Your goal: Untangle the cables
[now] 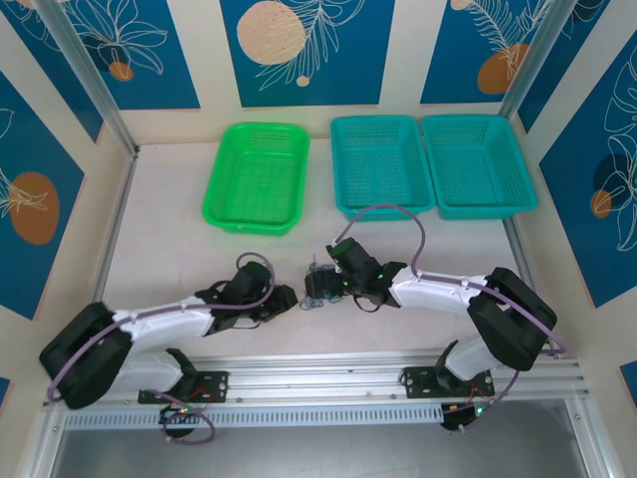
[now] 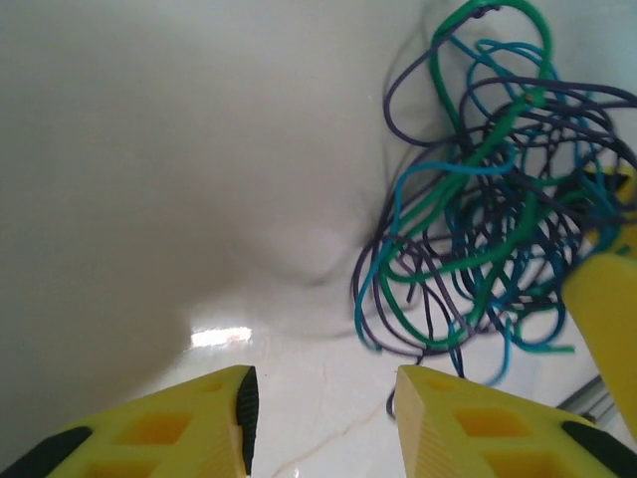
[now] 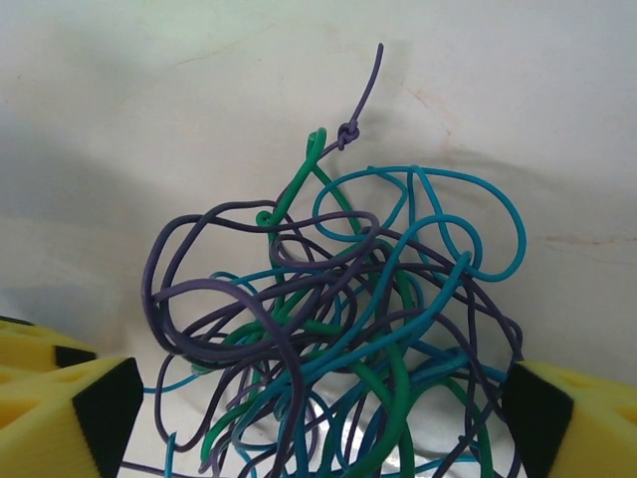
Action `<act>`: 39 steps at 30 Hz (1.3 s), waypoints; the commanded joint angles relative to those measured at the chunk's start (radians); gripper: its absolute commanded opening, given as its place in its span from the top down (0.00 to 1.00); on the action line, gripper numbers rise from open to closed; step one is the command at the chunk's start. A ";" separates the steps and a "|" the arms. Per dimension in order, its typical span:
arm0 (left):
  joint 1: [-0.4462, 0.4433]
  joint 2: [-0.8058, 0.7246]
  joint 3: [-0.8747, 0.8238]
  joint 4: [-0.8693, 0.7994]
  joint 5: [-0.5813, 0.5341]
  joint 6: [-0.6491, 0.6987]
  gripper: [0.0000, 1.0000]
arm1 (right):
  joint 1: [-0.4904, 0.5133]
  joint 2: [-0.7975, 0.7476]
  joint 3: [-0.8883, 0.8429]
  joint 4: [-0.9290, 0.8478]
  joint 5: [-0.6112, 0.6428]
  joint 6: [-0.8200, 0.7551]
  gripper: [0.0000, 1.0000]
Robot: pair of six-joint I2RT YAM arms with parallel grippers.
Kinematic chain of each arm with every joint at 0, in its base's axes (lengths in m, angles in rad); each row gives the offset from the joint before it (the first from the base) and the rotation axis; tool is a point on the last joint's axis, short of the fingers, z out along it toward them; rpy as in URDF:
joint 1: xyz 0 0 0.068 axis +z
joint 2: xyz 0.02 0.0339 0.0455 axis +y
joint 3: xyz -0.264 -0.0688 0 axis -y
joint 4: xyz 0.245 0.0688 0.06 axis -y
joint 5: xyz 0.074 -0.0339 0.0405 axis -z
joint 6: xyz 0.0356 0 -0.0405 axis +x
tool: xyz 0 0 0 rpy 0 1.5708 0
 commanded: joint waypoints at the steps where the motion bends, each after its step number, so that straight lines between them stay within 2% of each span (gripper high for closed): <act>1: -0.020 0.063 -0.002 0.177 -0.039 -0.115 0.60 | 0.010 0.010 0.025 0.024 0.022 0.025 0.09; 3: -0.021 0.085 -0.006 0.209 -0.058 -0.125 0.61 | 0.009 0.013 0.029 0.024 0.016 0.018 0.11; 8: -0.024 0.118 0.030 0.163 -0.057 -0.095 0.65 | 0.012 0.015 0.035 0.024 0.006 0.021 0.14; 13: -0.025 0.139 0.005 0.180 -0.059 -0.122 0.82 | 0.012 0.038 0.036 0.038 0.003 0.041 0.15; 15: -0.024 0.136 0.009 0.173 -0.062 -0.114 0.92 | 0.015 0.060 0.046 0.030 0.017 0.056 0.16; 17: -0.024 0.121 0.011 0.156 -0.072 -0.102 1.00 | 0.017 0.082 0.056 0.016 0.042 0.068 0.25; 22: 0.000 -0.035 -0.035 0.084 -0.153 -0.071 1.00 | -0.004 0.073 0.039 -0.067 0.223 0.119 0.61; 24: 0.048 -0.185 -0.043 -0.066 -0.204 -0.020 1.00 | -0.059 0.011 0.003 -0.104 0.269 0.147 0.75; 28: 0.197 -0.511 -0.017 -0.423 -0.306 0.117 1.00 | -0.258 -0.174 -0.134 -0.094 0.213 0.215 0.80; 30: 0.310 -0.642 -0.003 -0.544 -0.289 0.188 1.00 | -0.383 -0.271 -0.198 -0.088 0.170 0.233 0.80; 32: 0.398 -0.700 0.010 -0.606 -0.244 0.237 1.00 | -0.451 -0.329 -0.216 -0.114 0.156 0.225 0.78; 34: 0.449 -0.705 0.023 -0.644 -0.209 0.274 1.00 | -0.491 -0.358 -0.214 -0.141 0.143 0.210 0.77; 36: 0.465 -0.681 0.017 -0.637 -0.202 0.294 1.00 | -0.506 -0.374 -0.217 -0.124 0.098 0.184 0.80; 39: 0.465 -0.635 -0.022 -0.521 -0.142 0.328 1.00 | -0.501 -0.360 -0.203 -0.077 -0.018 0.136 0.86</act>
